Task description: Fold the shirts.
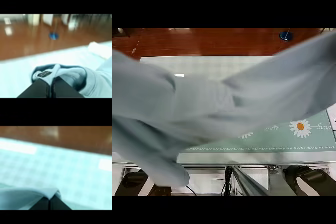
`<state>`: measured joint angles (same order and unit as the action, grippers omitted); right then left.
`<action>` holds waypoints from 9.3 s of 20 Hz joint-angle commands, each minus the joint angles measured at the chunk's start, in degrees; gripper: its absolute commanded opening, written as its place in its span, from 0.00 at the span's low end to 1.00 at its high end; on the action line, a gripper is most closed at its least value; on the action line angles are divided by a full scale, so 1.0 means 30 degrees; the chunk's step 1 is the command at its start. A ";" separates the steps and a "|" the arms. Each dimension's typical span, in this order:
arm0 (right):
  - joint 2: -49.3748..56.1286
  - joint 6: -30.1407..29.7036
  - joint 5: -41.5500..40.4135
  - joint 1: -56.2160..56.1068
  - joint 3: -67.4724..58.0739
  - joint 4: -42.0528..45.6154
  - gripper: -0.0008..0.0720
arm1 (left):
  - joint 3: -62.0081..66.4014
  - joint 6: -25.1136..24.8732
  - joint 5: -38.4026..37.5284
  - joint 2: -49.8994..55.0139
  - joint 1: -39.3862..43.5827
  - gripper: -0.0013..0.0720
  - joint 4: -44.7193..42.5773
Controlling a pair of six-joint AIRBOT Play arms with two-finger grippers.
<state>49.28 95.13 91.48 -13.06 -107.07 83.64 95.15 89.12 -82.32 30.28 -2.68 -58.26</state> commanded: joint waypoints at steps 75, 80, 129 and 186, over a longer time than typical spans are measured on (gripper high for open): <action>0.7125 -0.7665 -0.5880 1.0484 1.6684 -0.3461 0.71 | -2.1930 -1.4506 1.1876 1.5373 -0.4415 0.12 0.6149; 0.7133 -0.7023 -0.5705 1.0564 1.6684 -0.1137 0.72 | -2.1923 -1.4498 1.1344 1.5365 -0.4459 0.06 0.6149; -0.2055 -0.6776 -1.2203 0.9333 0.2565 -0.8663 0.04 | -0.0532 -0.9078 0.9697 0.1421 -0.6958 0.05 0.4342; 1.8549 -0.2069 -1.5329 0.4641 0.3701 0.0699 0.04 | -0.9661 -0.8961 1.9023 1.8425 0.0561 0.05 -0.2164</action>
<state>105.27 88.47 41.87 0.91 -95.96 85.80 66.00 62.22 -23.92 85.97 -1.63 -64.42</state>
